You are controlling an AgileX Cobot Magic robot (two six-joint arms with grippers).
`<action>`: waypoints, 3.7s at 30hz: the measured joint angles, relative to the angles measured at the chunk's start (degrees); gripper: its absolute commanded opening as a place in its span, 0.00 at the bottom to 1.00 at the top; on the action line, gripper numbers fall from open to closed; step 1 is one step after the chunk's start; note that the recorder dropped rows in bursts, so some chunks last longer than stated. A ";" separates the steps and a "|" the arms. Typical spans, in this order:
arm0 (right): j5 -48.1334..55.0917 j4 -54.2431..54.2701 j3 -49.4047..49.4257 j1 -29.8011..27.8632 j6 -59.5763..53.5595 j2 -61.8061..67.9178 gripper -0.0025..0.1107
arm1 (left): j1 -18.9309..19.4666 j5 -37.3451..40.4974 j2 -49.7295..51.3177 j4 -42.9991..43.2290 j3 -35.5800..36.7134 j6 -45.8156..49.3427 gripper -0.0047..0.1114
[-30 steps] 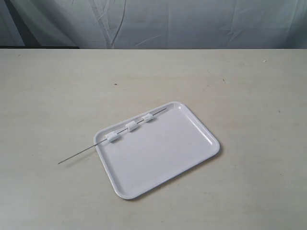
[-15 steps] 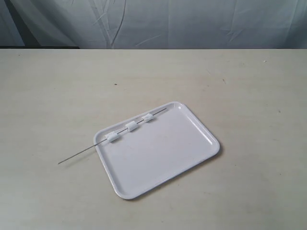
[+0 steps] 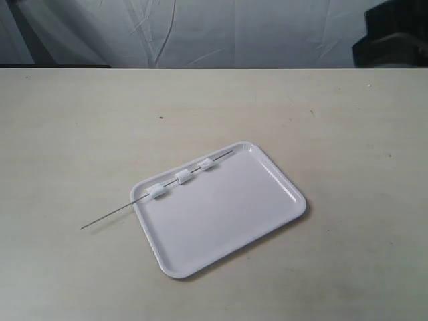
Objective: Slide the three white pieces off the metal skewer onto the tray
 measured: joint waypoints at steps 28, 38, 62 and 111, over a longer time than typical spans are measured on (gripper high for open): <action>3.87 -0.06 0.00 1.67 -5.38 6.45 0.03 | 0.00 69.01 10.98 -16.45 22.07 68.61 0.30; 2.71 4.03 0.00 1.90 -5.93 6.45 0.03 | -1.82 90.03 10.88 -102.05 18.85 134.18 0.28; 6.25 6.19 0.00 1.90 -8.20 15.81 0.03 | -21.46 96.32 32.60 -102.06 2.62 156.69 0.35; -21.19 36.38 19.40 2.85 -16.70 28.12 0.42 | -21.69 102.25 29.37 -111.58 1.38 139.15 0.04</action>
